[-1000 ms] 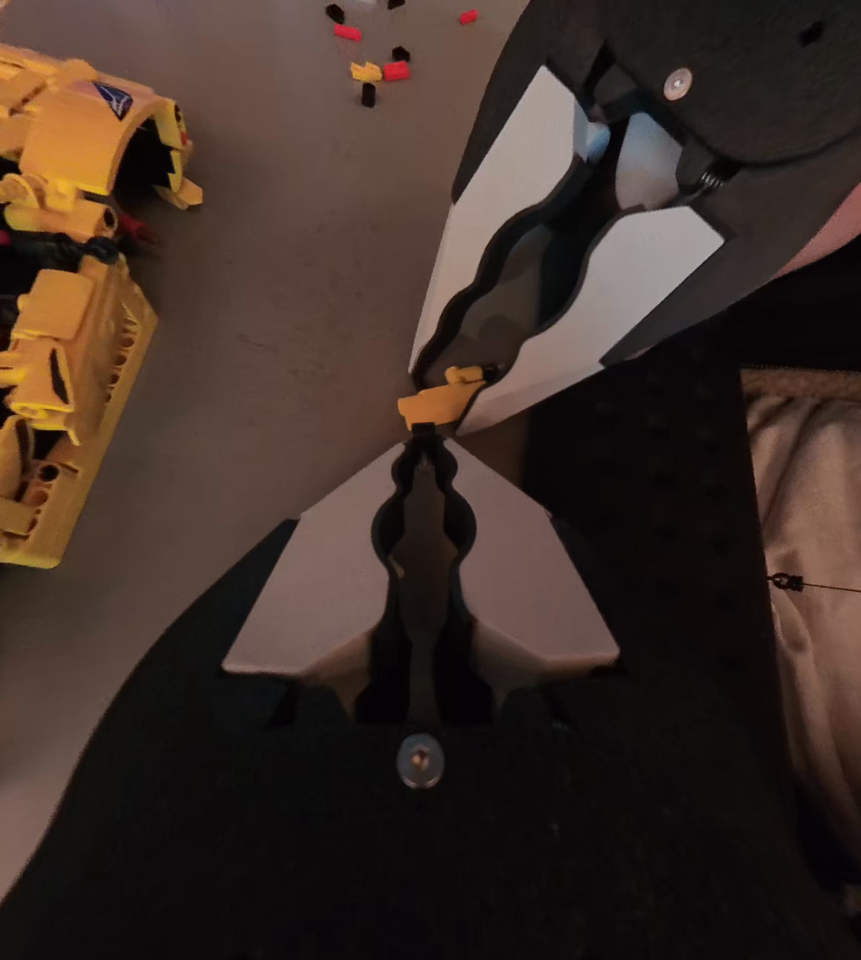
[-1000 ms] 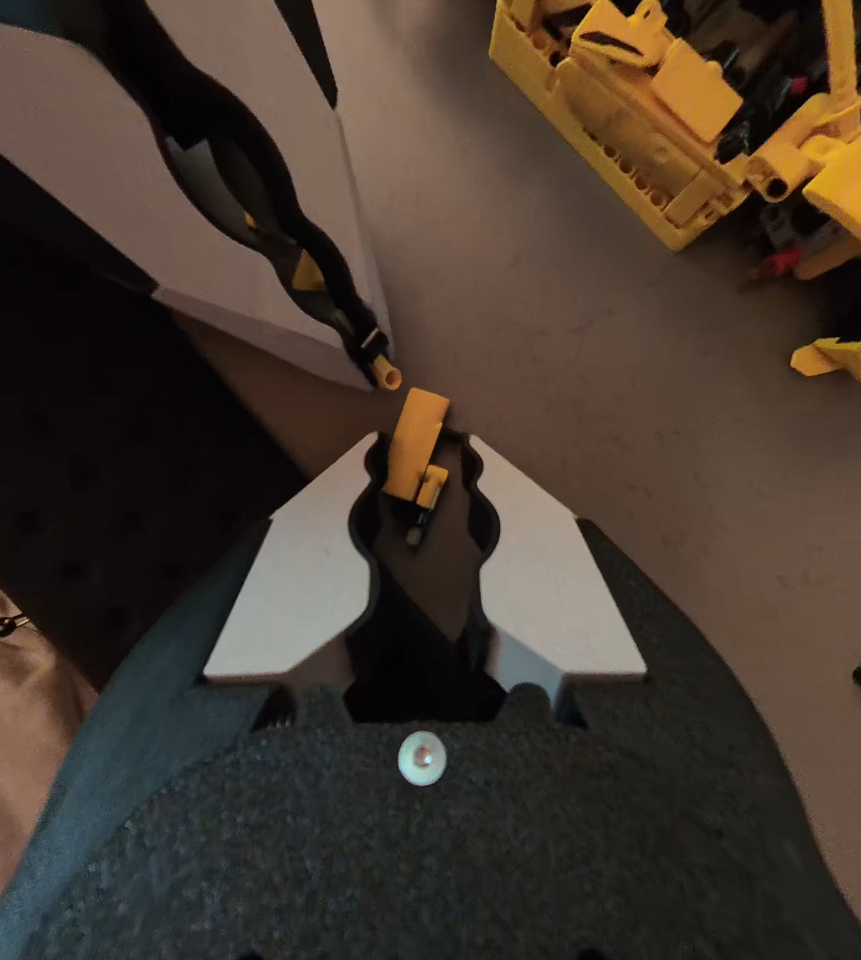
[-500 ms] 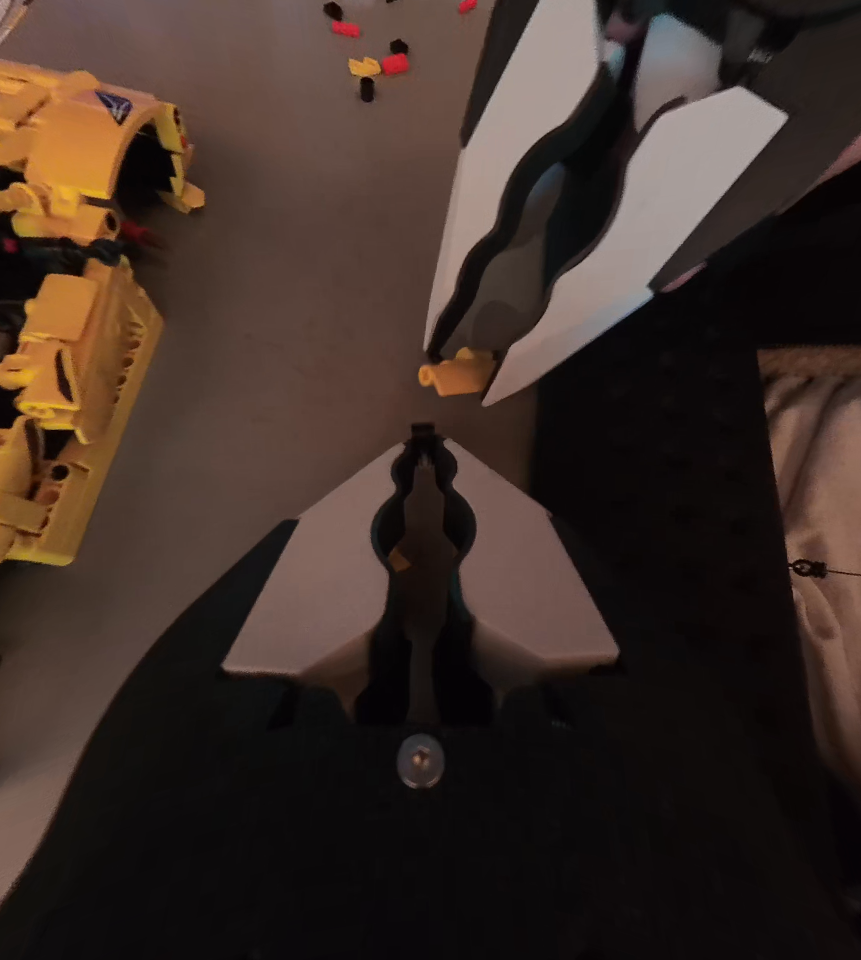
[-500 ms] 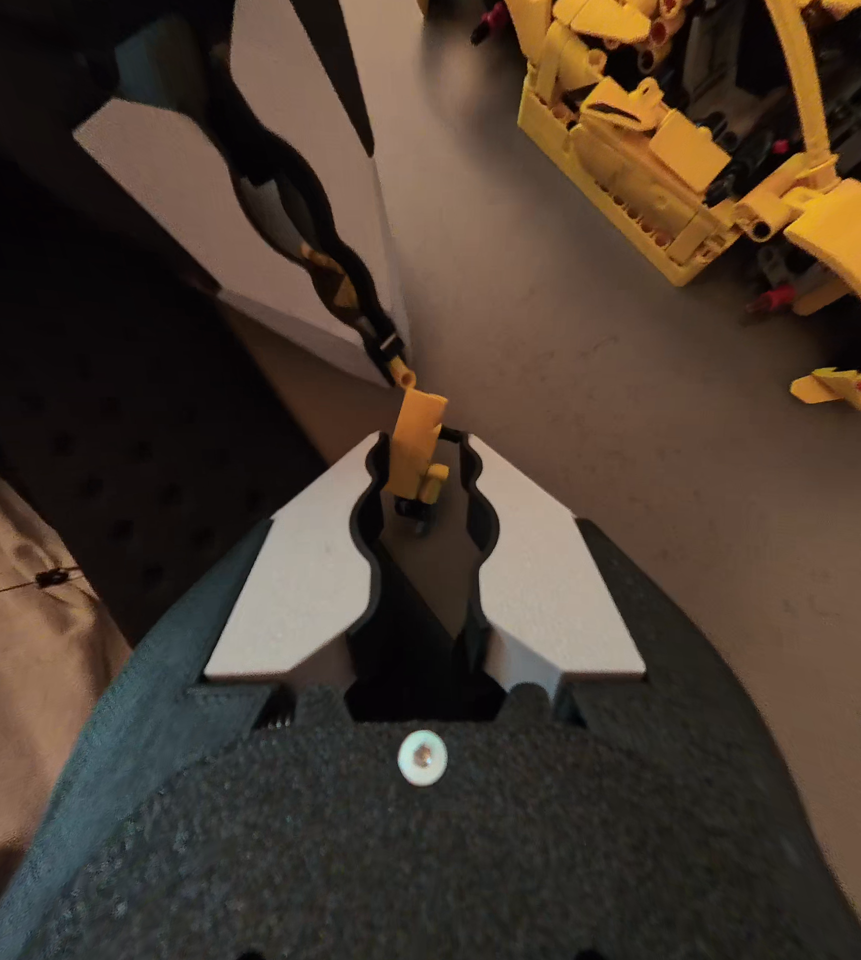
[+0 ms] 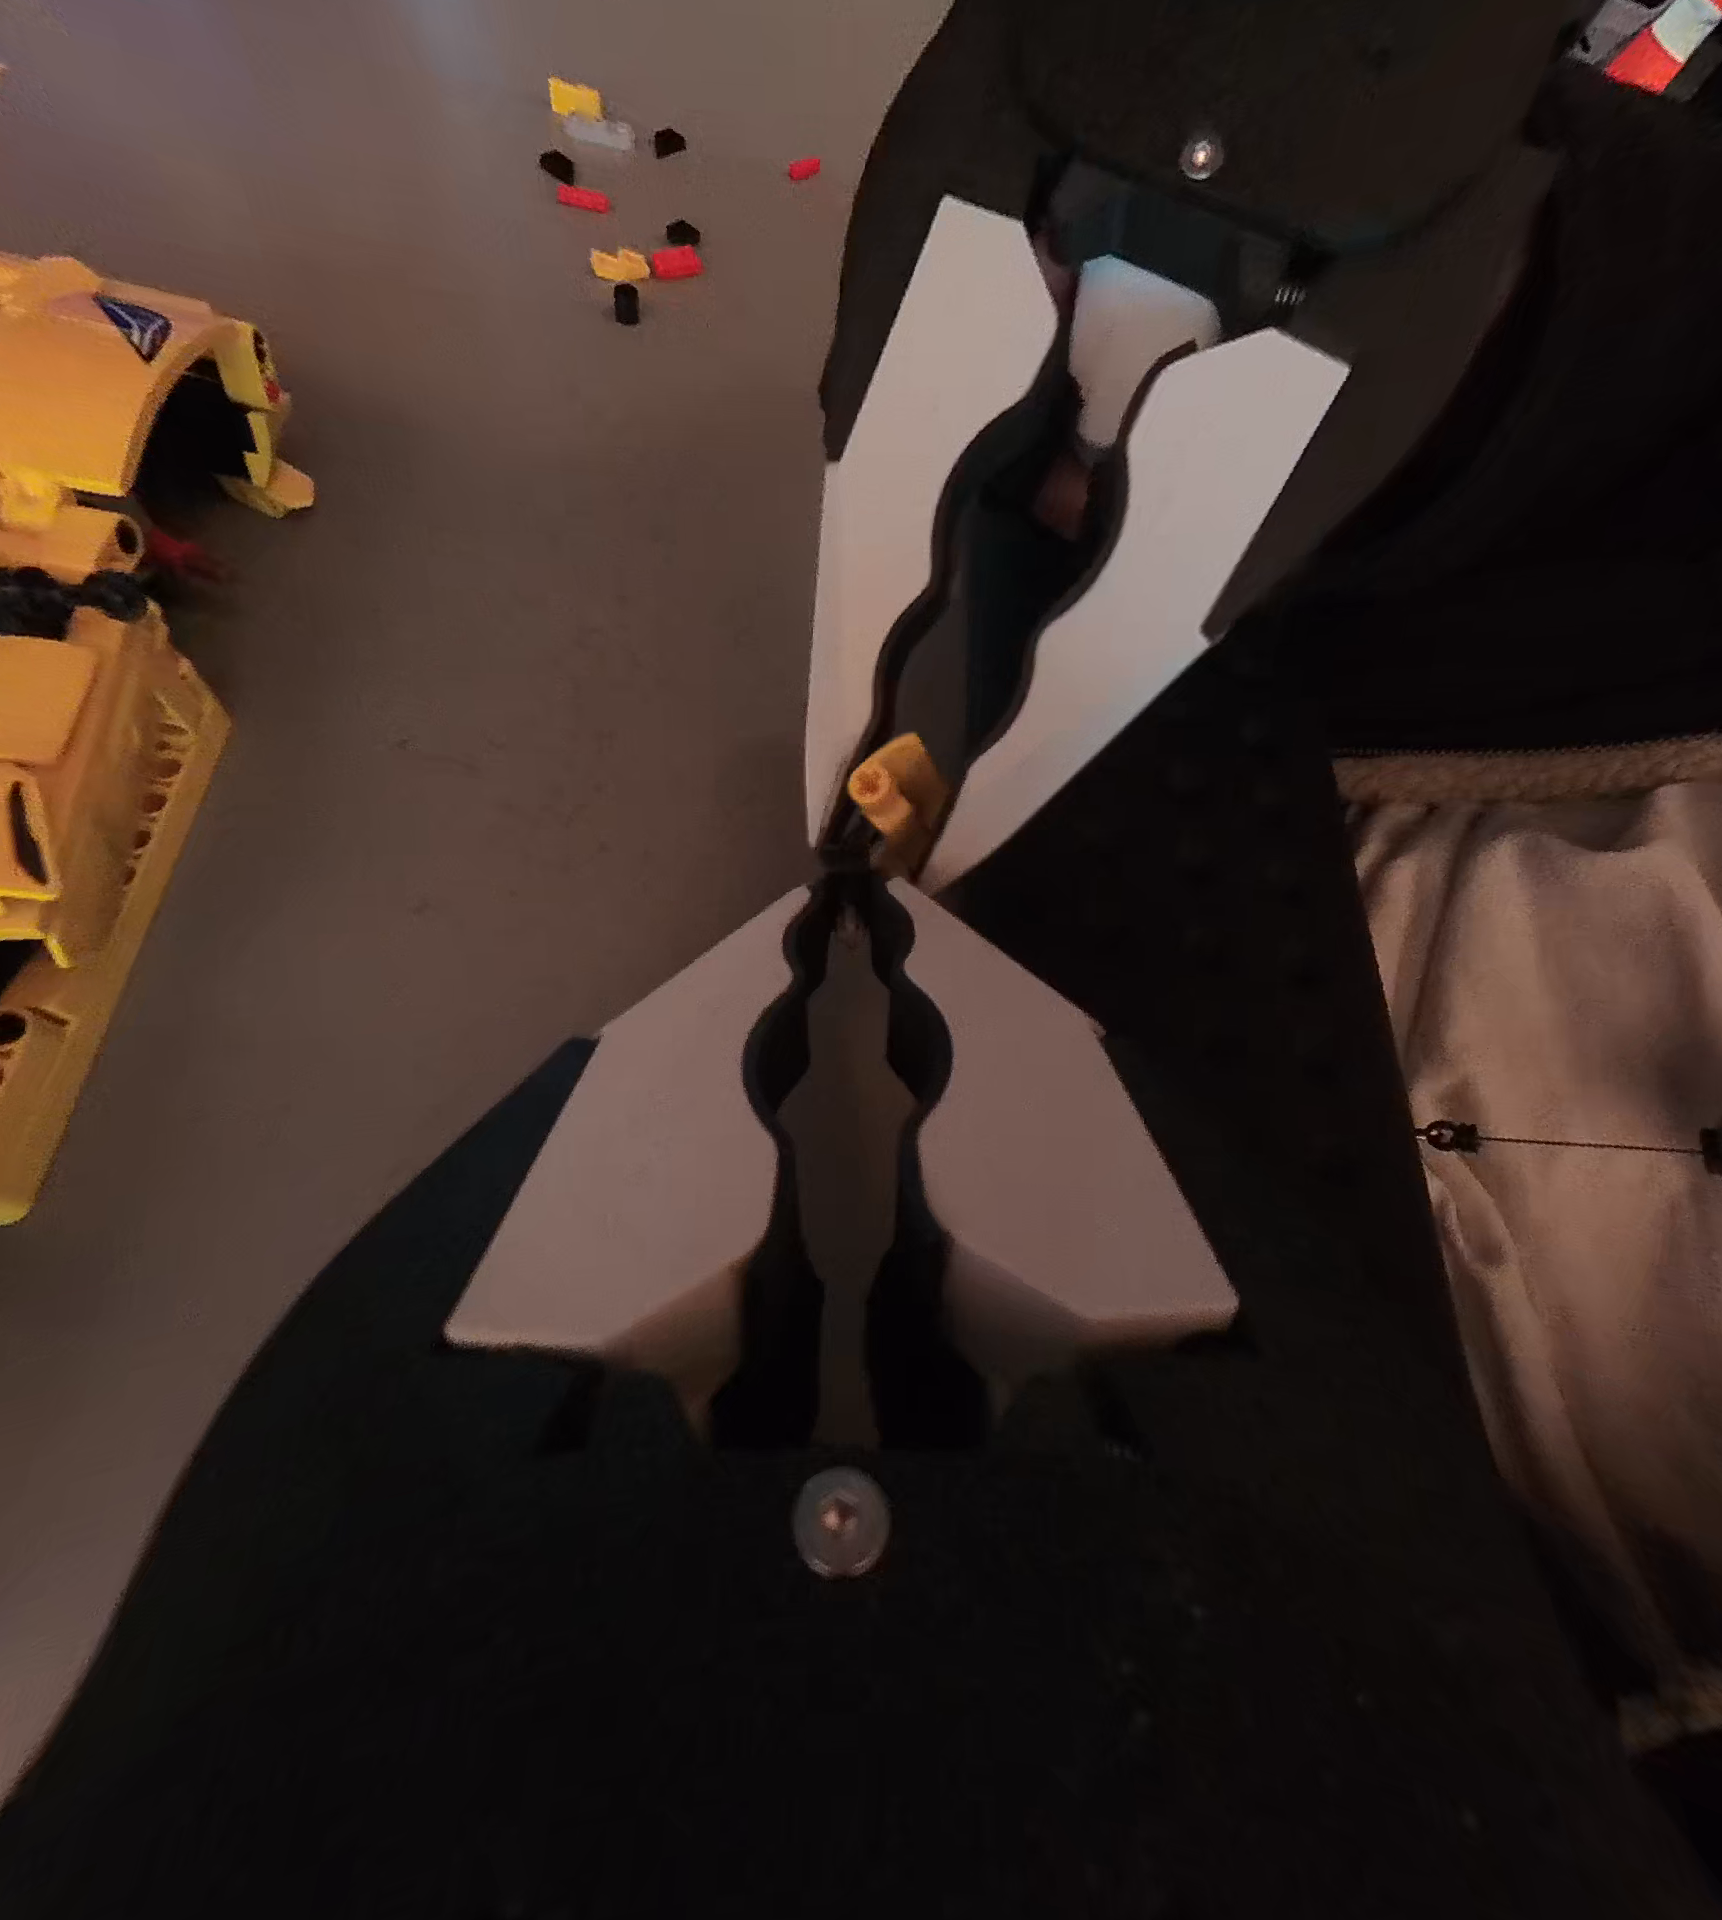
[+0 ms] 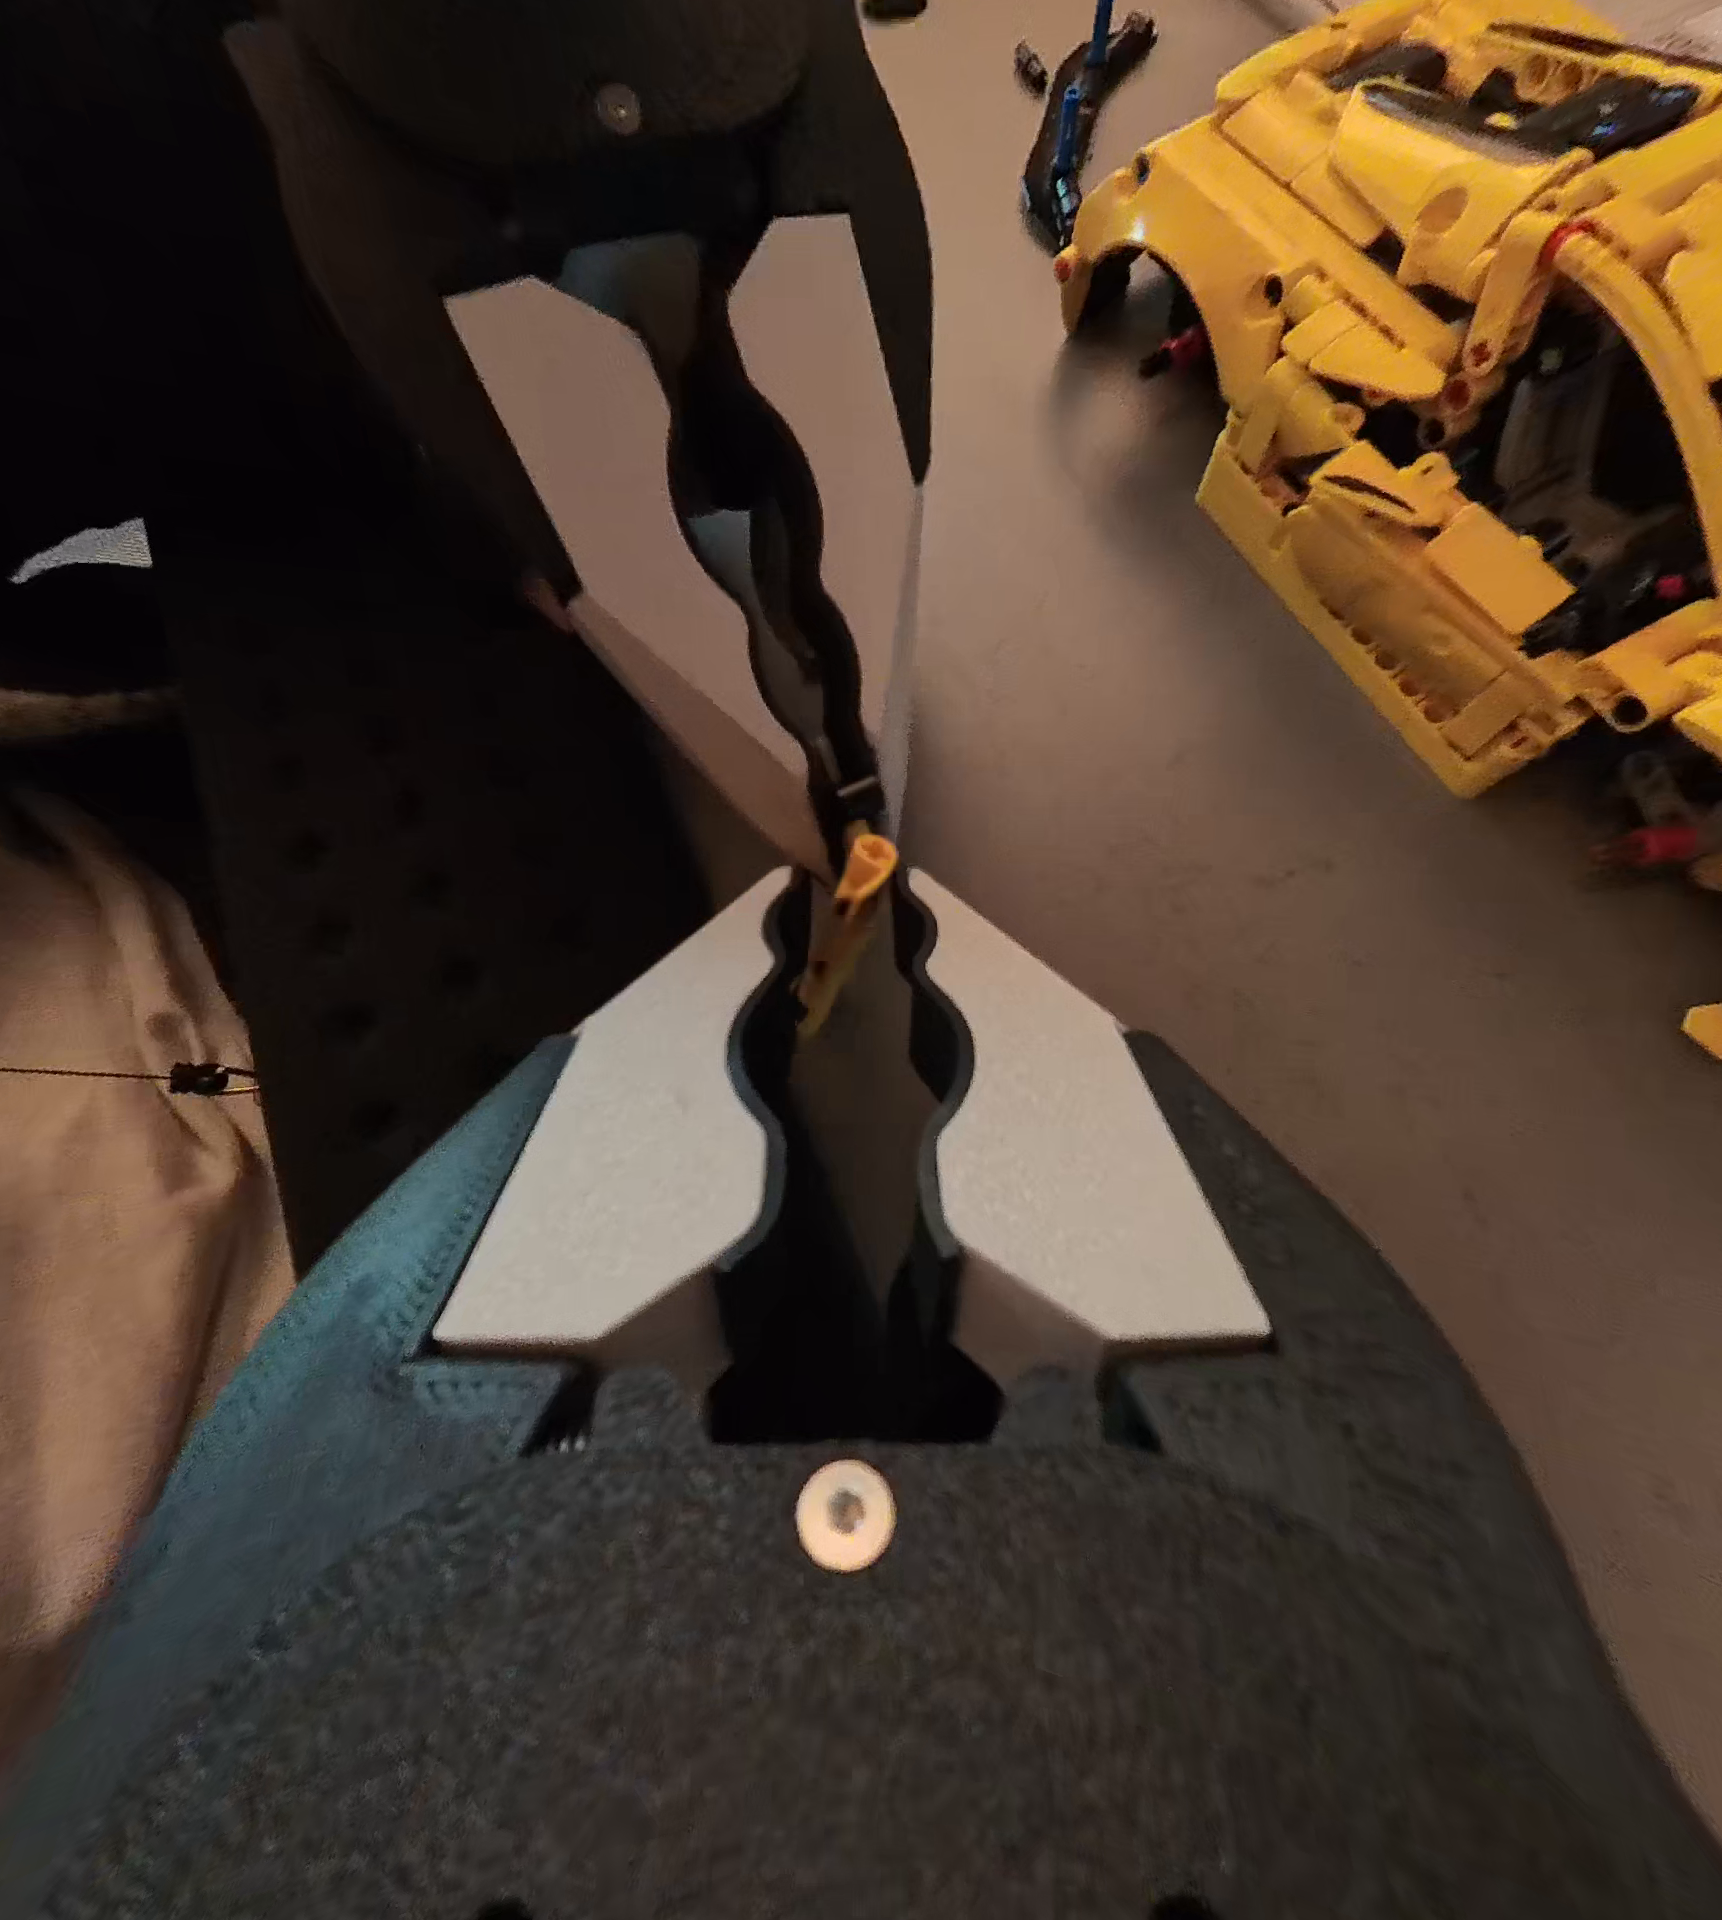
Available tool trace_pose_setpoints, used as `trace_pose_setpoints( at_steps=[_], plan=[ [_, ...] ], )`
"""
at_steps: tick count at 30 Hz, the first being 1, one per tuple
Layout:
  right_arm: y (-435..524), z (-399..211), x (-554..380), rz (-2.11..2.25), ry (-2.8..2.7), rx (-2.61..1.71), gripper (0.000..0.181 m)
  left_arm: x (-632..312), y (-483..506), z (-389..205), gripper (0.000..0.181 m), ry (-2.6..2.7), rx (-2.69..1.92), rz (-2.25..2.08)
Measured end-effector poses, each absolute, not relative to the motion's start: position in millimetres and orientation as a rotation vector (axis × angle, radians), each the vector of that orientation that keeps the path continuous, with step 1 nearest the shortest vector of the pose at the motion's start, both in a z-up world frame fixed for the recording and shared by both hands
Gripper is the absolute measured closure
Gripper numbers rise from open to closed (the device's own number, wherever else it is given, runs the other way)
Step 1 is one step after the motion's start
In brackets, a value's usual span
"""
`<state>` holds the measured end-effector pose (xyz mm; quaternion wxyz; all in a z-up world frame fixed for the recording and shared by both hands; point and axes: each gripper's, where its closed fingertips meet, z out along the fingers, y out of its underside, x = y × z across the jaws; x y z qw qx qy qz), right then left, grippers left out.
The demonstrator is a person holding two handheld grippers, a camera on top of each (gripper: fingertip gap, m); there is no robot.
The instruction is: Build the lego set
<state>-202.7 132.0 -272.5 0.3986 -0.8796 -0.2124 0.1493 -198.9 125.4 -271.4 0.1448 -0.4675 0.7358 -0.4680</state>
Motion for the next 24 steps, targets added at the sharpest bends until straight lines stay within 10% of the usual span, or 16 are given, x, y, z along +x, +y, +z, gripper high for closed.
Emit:
trace_pose_setpoints(
  at_steps=[24],
  plan=[
    [102,-290,-148,0.564,-0.284,-2.428,0.156,-196,124,-276,0.174,2.132,-1.348,-1.304]
  ],
)
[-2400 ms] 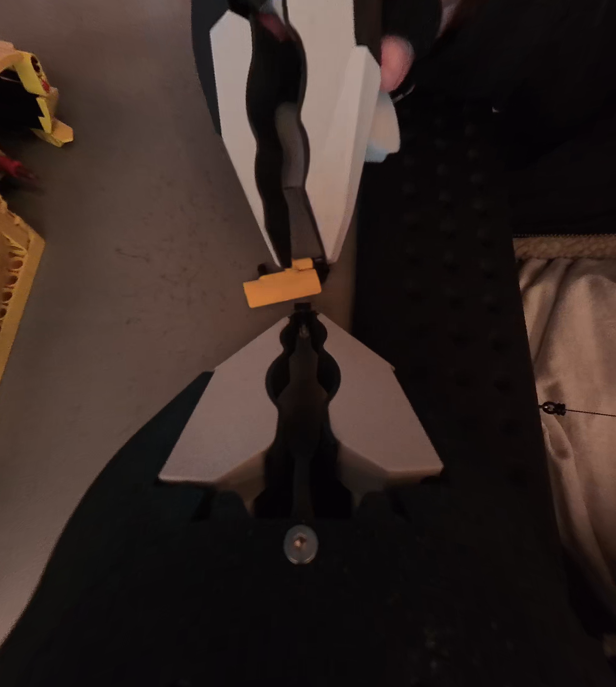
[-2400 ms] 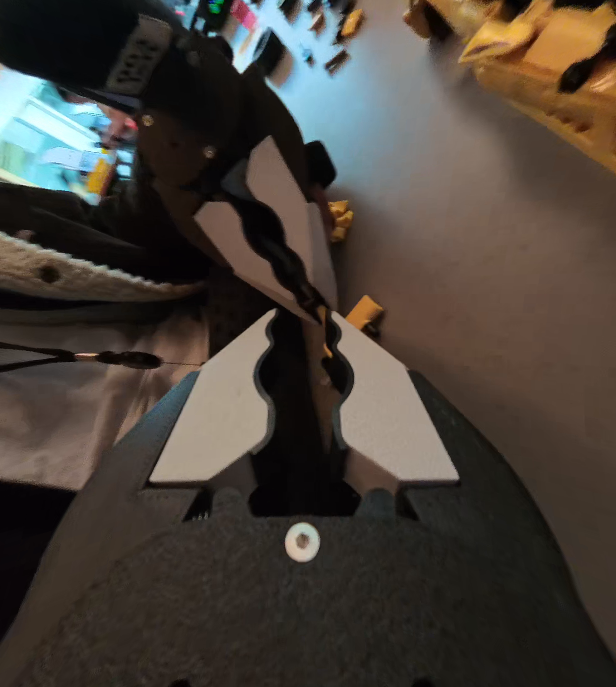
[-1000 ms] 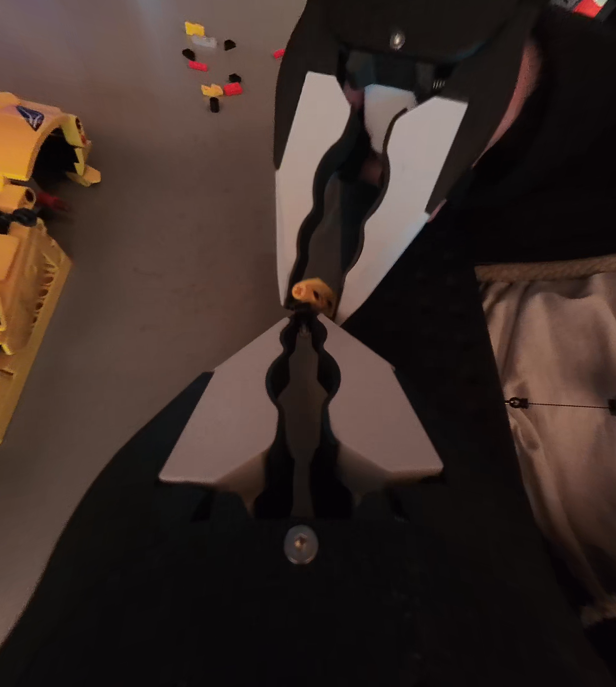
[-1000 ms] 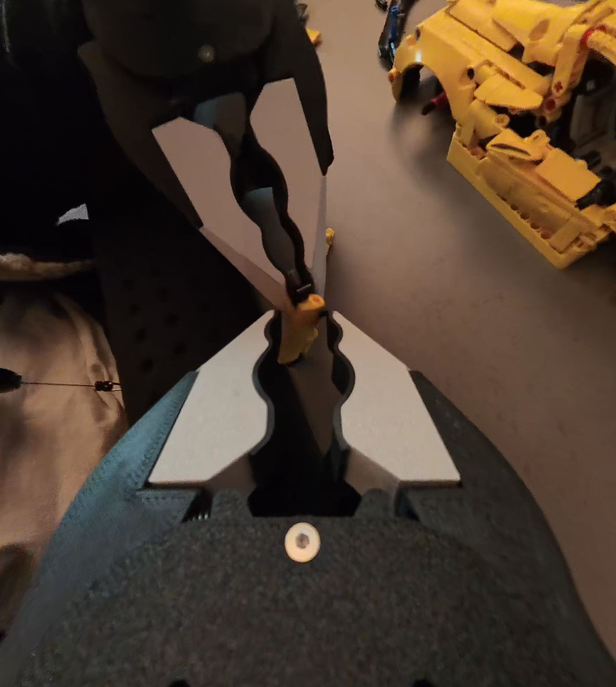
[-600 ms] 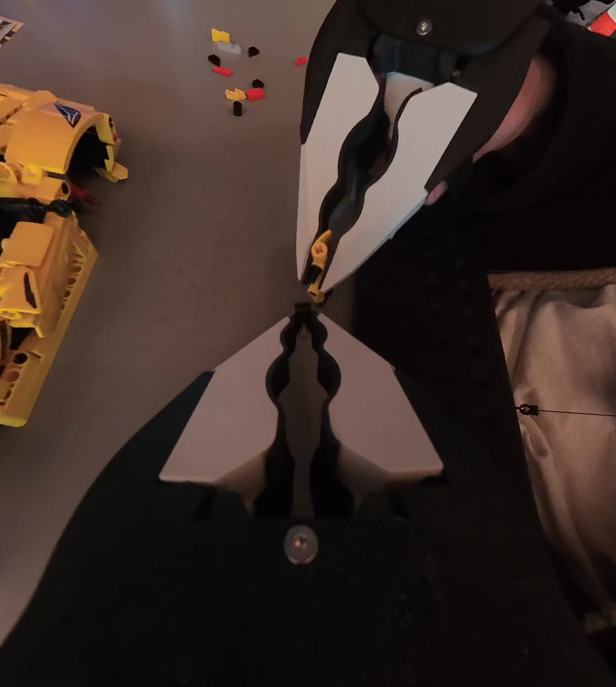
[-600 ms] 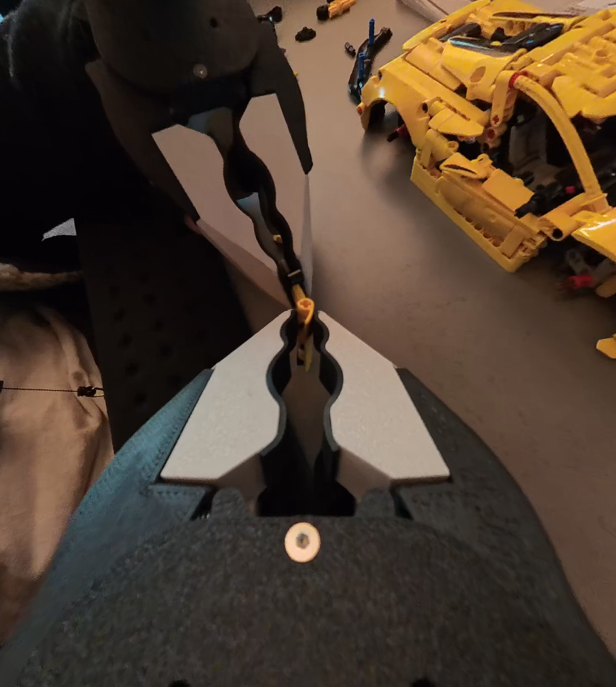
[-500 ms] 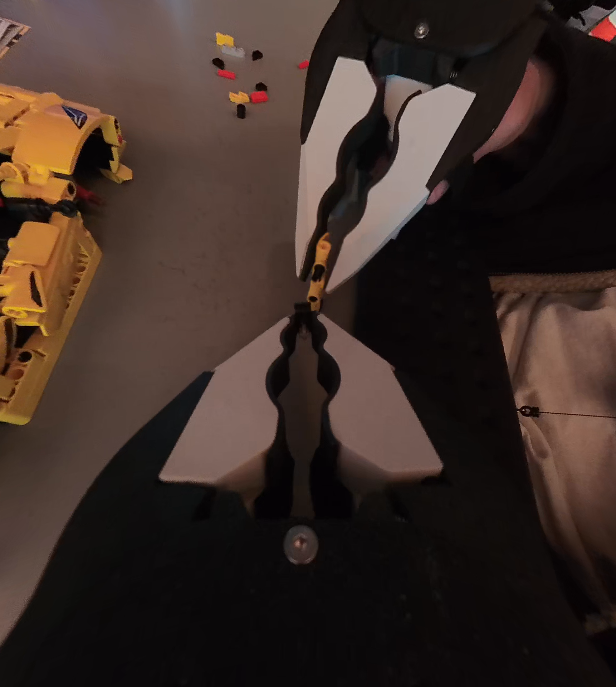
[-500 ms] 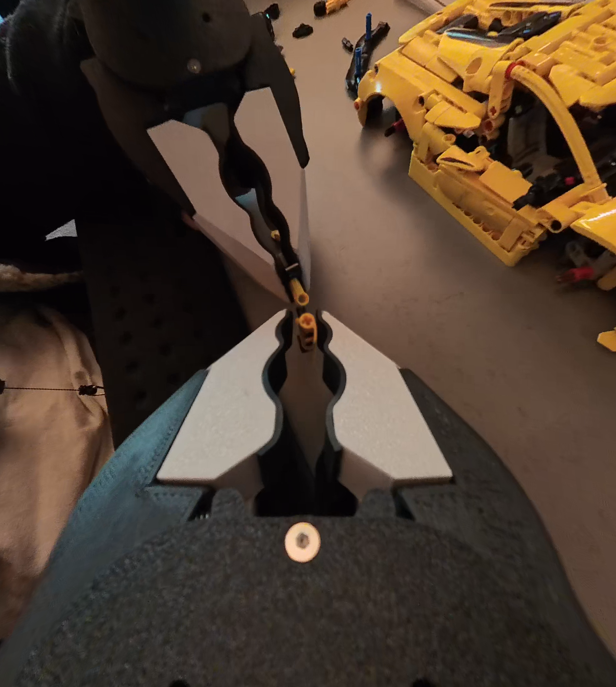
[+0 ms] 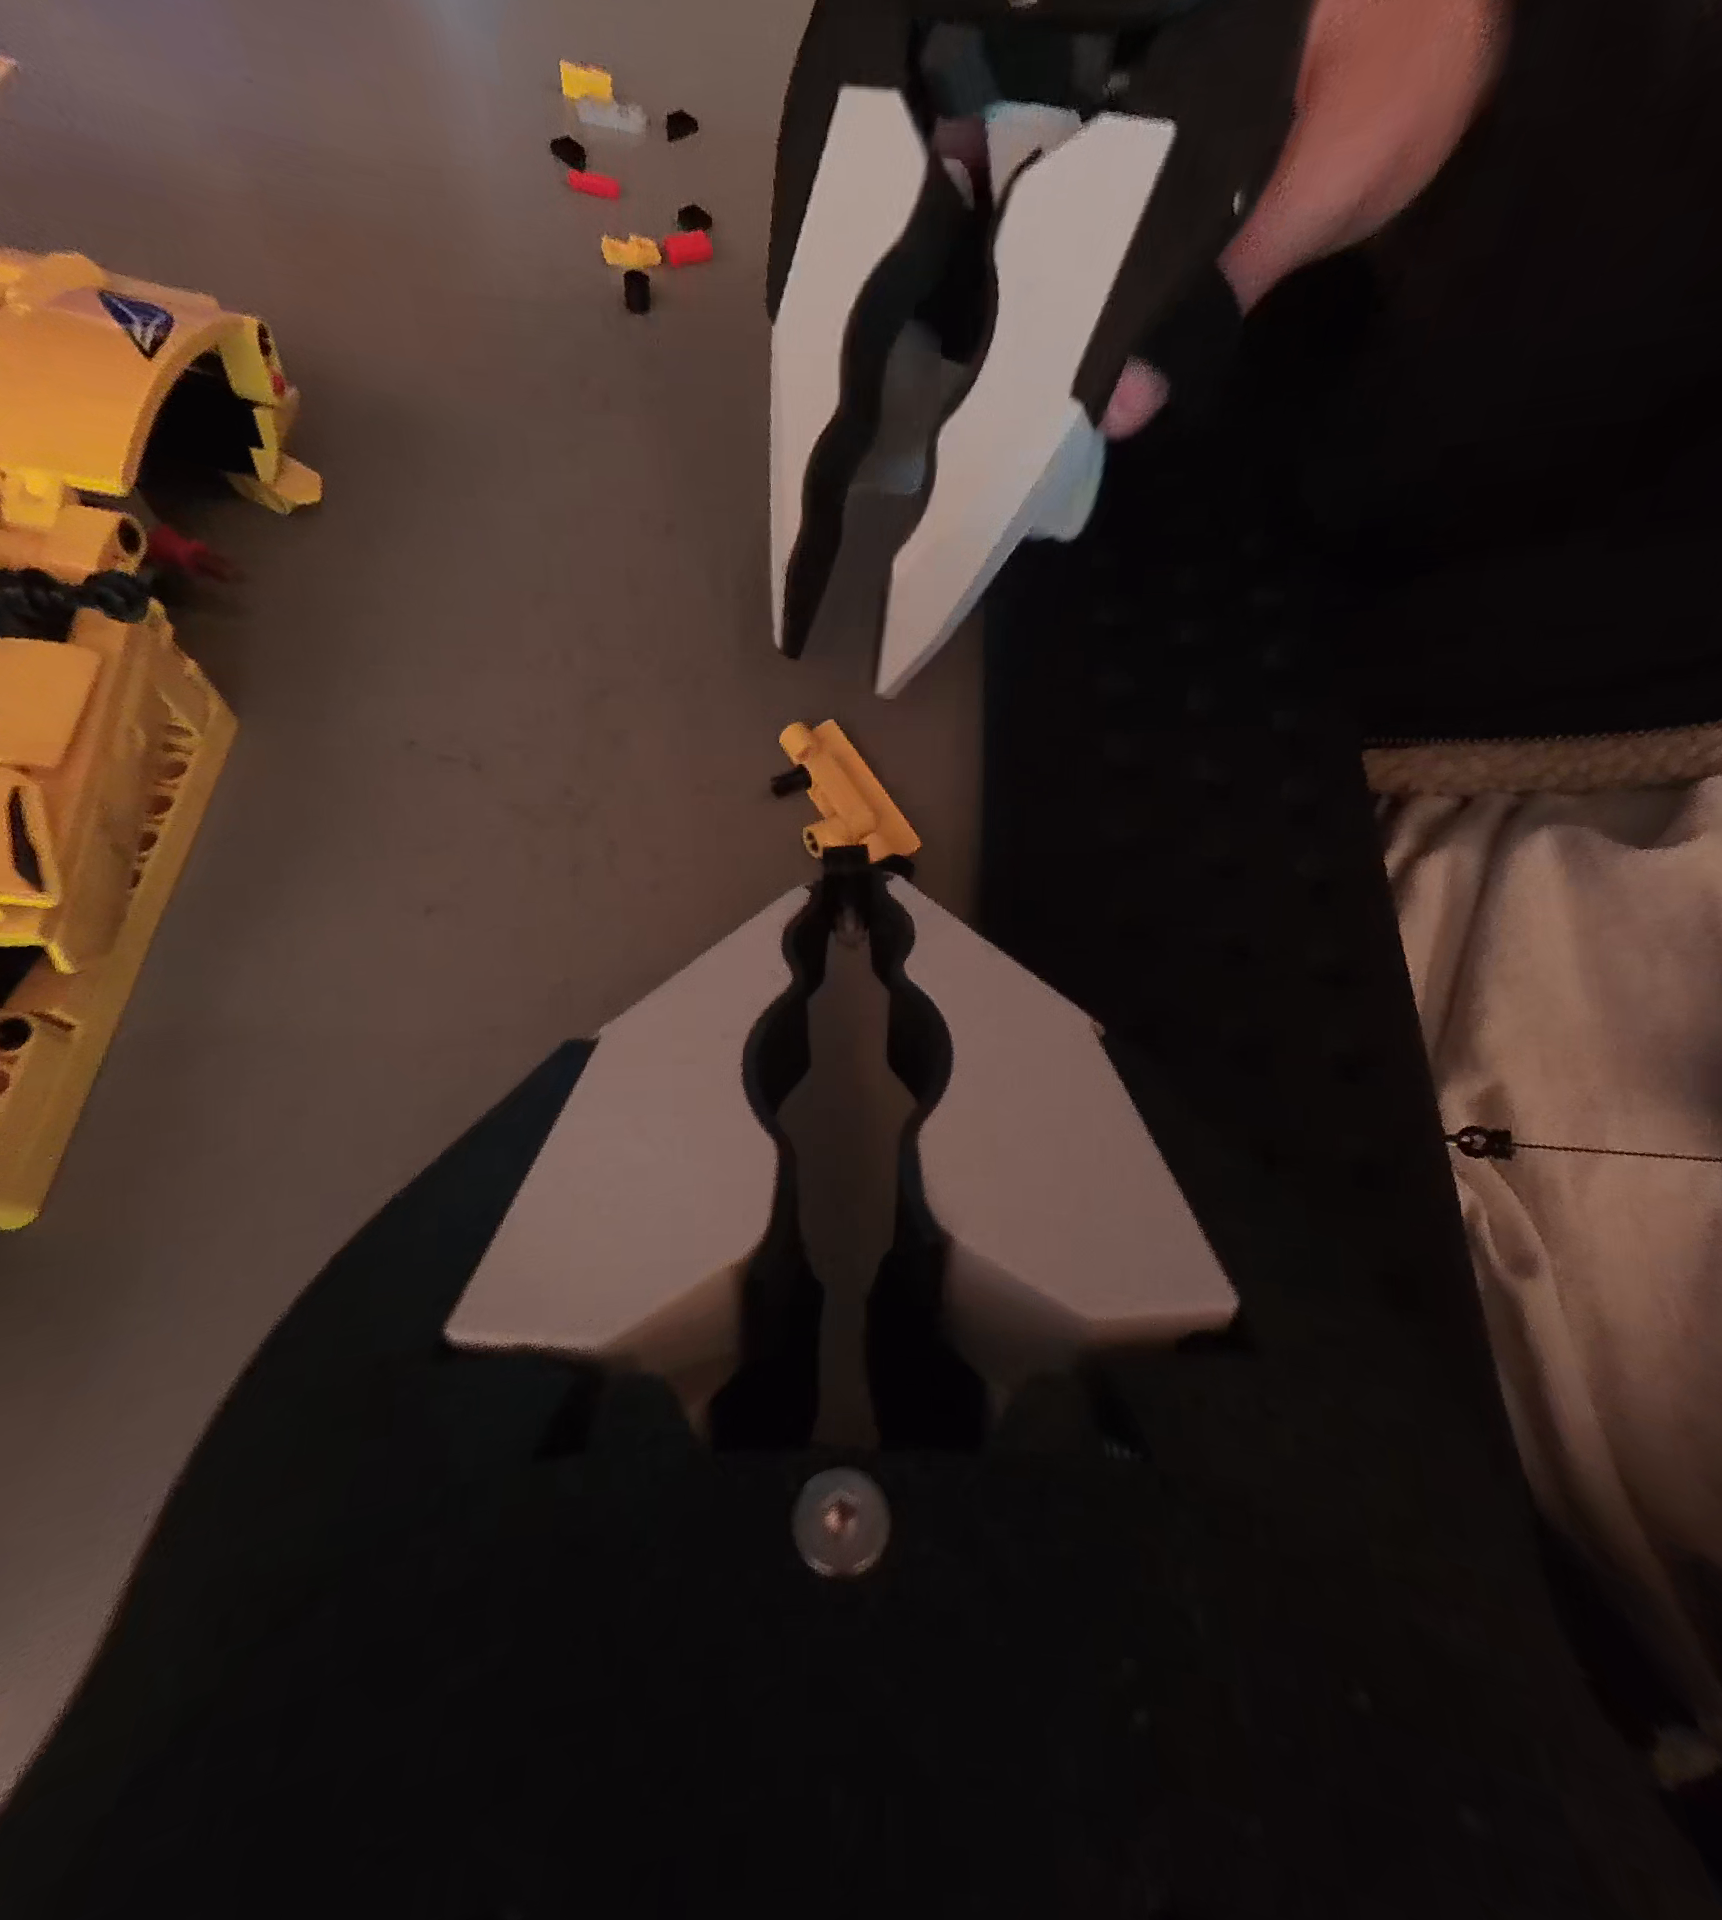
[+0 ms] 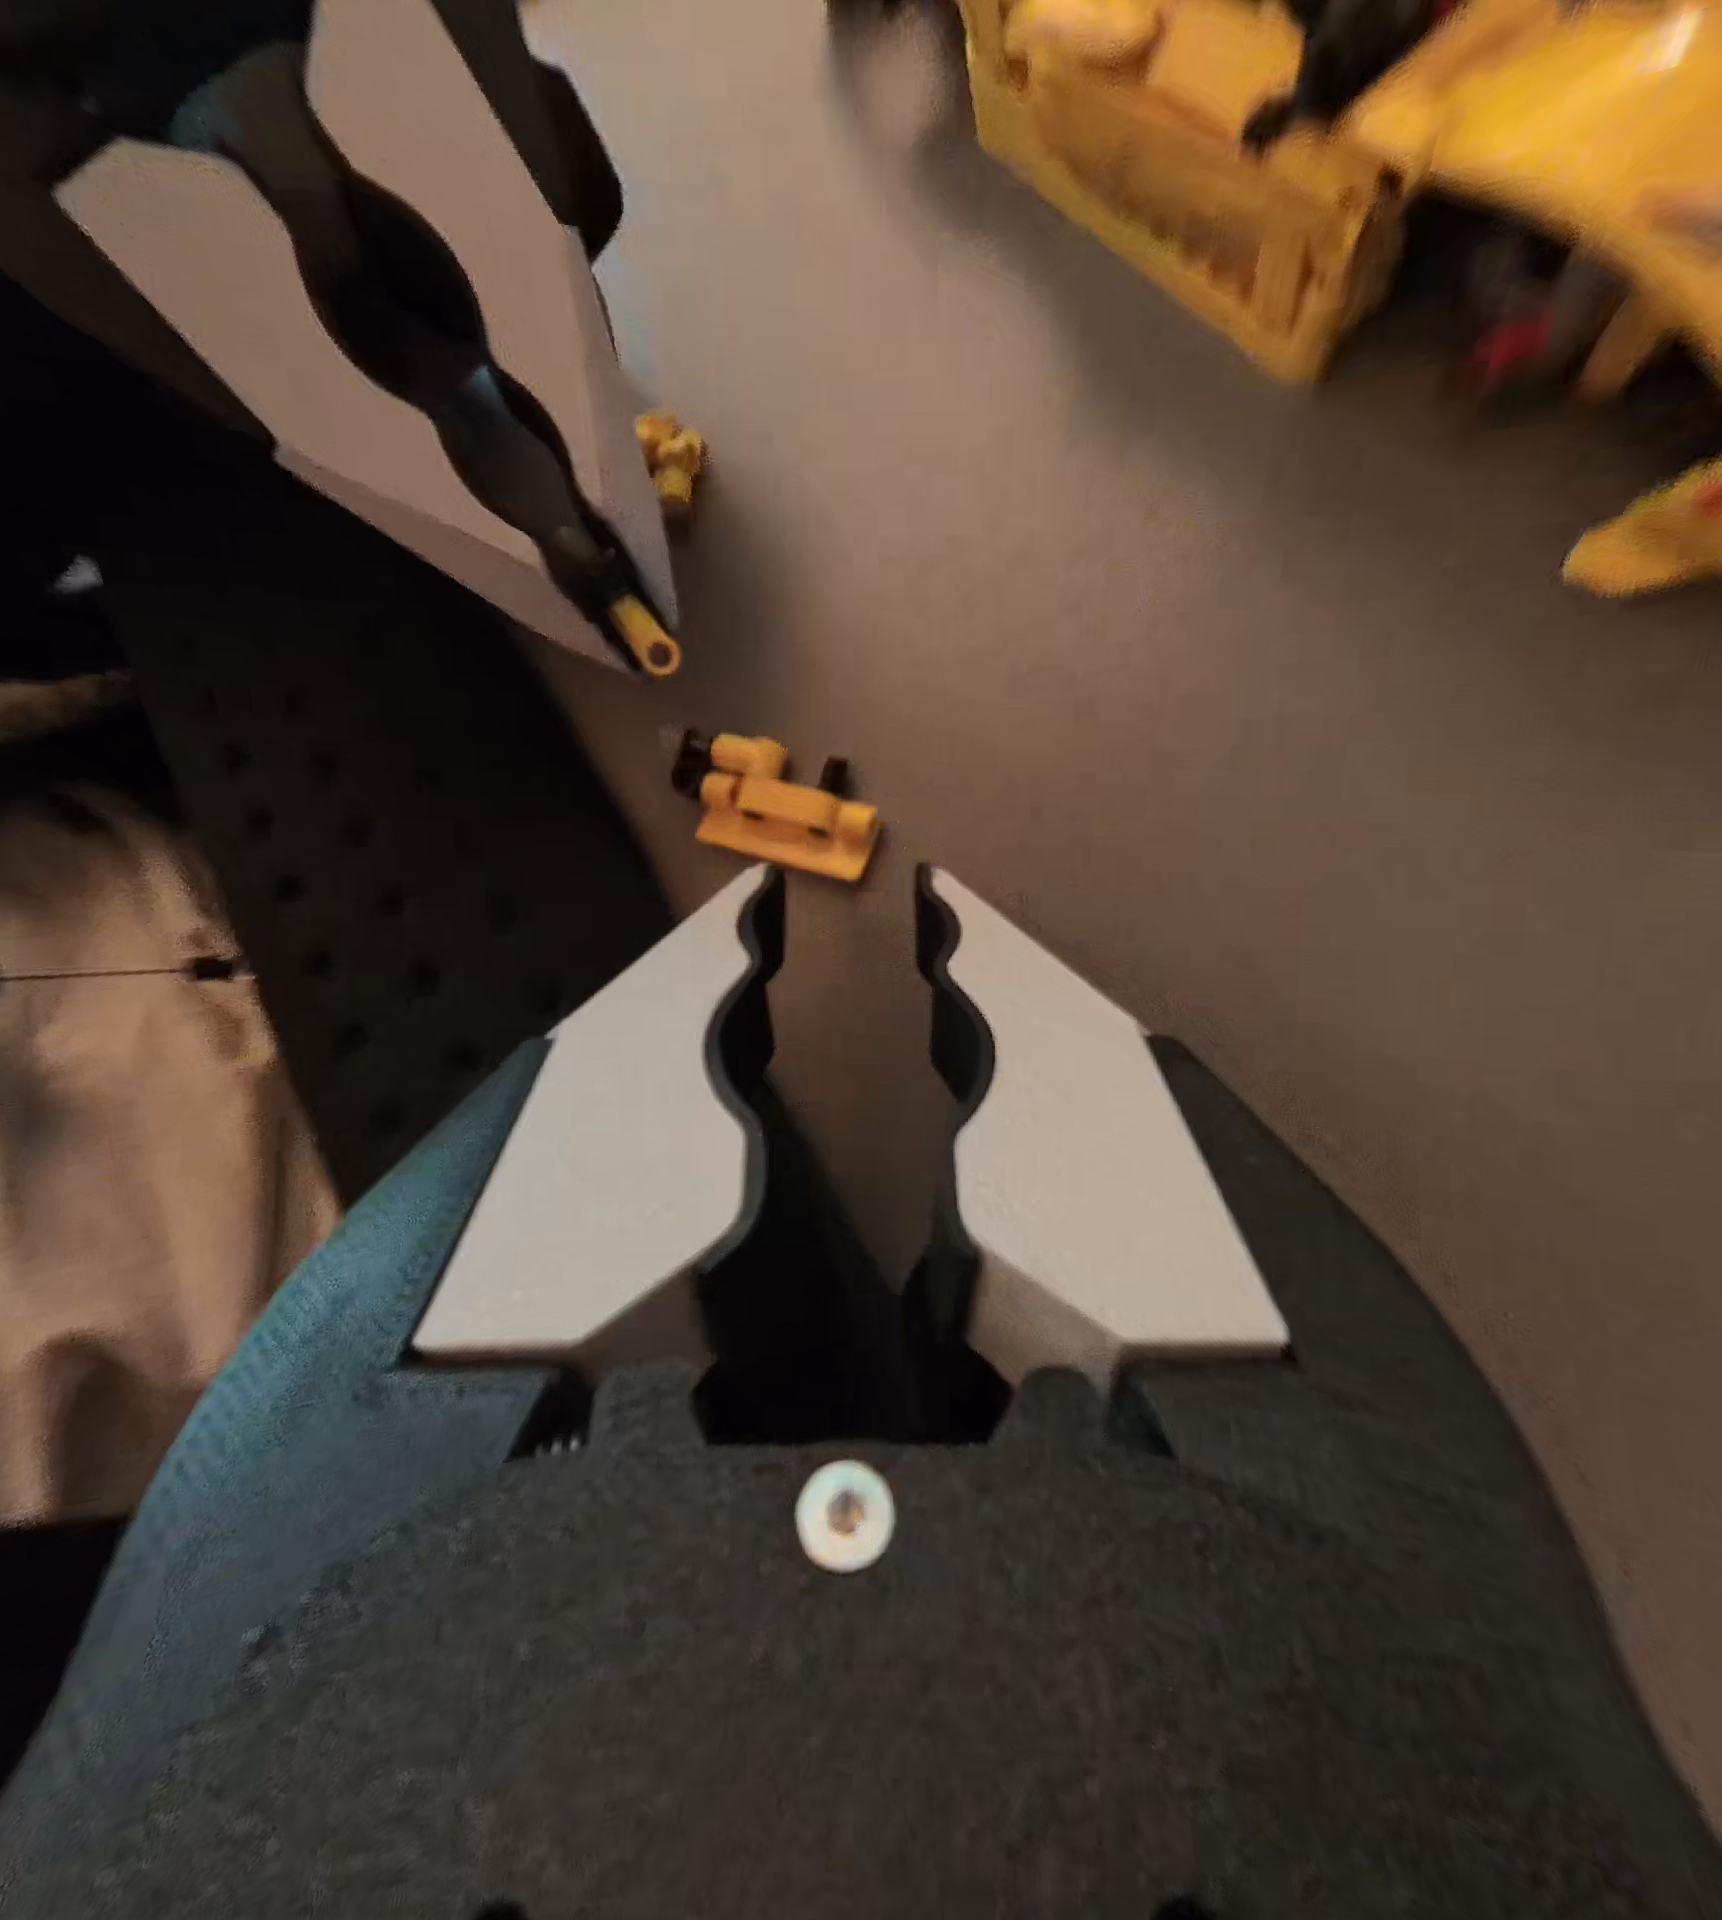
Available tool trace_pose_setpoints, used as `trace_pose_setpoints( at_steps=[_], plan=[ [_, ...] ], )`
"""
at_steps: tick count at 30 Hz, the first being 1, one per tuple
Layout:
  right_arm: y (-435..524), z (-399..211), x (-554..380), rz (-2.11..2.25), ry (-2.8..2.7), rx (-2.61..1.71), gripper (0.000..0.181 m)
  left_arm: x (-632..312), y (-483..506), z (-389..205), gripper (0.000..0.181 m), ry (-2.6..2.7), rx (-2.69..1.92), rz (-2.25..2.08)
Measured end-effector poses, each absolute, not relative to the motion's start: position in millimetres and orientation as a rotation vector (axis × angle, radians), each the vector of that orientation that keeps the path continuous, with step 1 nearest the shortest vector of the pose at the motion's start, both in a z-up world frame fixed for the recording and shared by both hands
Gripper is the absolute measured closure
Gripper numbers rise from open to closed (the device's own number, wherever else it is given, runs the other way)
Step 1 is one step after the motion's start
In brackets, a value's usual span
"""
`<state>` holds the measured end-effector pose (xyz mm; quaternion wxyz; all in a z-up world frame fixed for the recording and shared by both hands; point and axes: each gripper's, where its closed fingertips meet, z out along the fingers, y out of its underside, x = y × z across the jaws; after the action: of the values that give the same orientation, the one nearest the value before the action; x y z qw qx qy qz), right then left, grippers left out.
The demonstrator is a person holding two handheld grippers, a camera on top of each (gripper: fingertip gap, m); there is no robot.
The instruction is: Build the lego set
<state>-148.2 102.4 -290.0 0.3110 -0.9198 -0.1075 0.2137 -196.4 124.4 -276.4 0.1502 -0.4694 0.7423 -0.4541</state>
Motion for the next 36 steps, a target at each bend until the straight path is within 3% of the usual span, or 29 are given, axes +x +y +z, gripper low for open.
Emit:
trace_pose_setpoints(
  at_steps=[4,15,21,26,28,36],
  plan=[
    [94,-298,-149,0.679,-0.145,-2.510,0.164,-195,123,-294,0.174,2.201,-1.368,-1.169],
    [119,-292,-174,1.031,0.145,-2.406,0.156,-190,114,-296,0.174,2.216,-1.357,-1.156],
    [113,-297,-191,1.200,0.078,-2.470,0.171,-189,116,-296,0.174,2.205,-1.363,-1.145],
    [118,-293,-189,1.166,0.066,-2.440,0.170,-188,119,-296,0.174,2.196,-1.360,-1.133],
    [123,-283,-188,1.207,0.095,-2.365,0.156,-189,116,-296,0.174,2.212,-1.333,-1.130],
    [130,-291,-181,0.991,-0.051,-2.450,0.162,-189,115,-296,0.174,2.215,-1.333,-1.133]
  ],
)
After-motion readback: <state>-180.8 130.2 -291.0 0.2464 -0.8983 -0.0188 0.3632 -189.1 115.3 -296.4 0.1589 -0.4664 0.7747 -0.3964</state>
